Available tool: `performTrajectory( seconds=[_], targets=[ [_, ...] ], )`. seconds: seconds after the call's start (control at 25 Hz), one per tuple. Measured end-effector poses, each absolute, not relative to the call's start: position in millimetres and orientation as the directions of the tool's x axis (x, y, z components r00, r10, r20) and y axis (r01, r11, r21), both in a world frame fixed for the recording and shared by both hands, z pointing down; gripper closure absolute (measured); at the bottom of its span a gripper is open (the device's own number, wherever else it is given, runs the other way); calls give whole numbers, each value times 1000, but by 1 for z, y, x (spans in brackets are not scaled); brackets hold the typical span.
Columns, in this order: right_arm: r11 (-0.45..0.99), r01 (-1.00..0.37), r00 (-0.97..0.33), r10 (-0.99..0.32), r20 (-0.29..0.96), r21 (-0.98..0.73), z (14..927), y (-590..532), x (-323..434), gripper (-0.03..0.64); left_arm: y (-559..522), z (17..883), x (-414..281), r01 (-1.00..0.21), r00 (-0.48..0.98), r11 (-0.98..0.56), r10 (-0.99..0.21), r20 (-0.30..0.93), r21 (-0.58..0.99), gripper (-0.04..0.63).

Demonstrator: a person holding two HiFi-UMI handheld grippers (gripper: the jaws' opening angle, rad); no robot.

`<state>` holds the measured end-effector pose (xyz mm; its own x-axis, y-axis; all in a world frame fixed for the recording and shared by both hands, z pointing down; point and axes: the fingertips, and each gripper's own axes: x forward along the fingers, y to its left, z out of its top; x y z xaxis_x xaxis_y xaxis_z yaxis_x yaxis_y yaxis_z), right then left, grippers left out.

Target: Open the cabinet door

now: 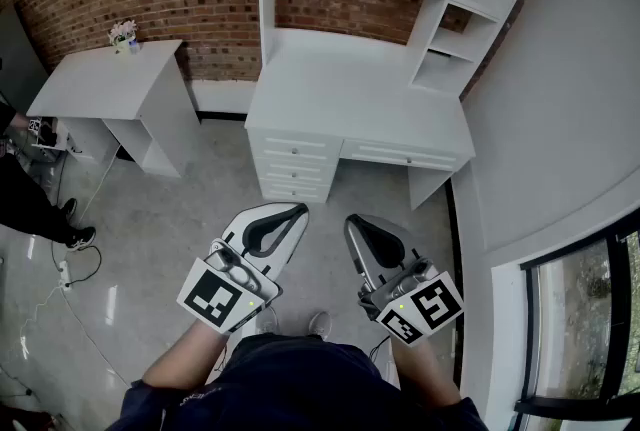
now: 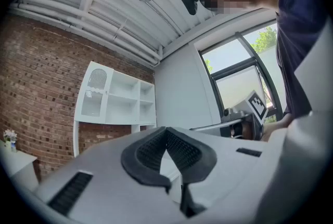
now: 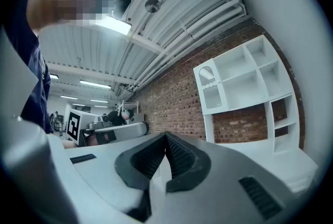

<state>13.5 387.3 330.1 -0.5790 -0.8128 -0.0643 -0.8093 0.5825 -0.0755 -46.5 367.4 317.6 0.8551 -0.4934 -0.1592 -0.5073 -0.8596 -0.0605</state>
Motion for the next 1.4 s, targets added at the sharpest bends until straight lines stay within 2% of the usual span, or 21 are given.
performTrajectory(
  seconds=[0.16, 0.64, 0.96, 1.08, 1.4],
  targets=[
    [588, -805, -584, -809, -64, -80, 330, 388, 23, 595, 372, 323, -35, -500, 864, -863, -489, -119, -81, 588],
    [603, -789, -599, -798, -70, -117, 342, 387, 74, 594, 375, 332, 11, -529, 846, -846, -519, -123, -65, 588],
    [618, -774, -613, -786, -79, -138, 348, 383, 97, 594, 377, 321, 36, -528, 840, -846, -506, -197, -78, 588],
    [624, -768, -620, -781, -79, -145, 348, 378, 98, 594, 373, 328, 35, -541, 836, -837, -527, -153, -76, 588],
    [625, -767, -623, -780, -67, -144, 351, 350, 96, 594, 345, 333, 31, -550, 831, -833, -539, -134, -56, 588]
  ],
)
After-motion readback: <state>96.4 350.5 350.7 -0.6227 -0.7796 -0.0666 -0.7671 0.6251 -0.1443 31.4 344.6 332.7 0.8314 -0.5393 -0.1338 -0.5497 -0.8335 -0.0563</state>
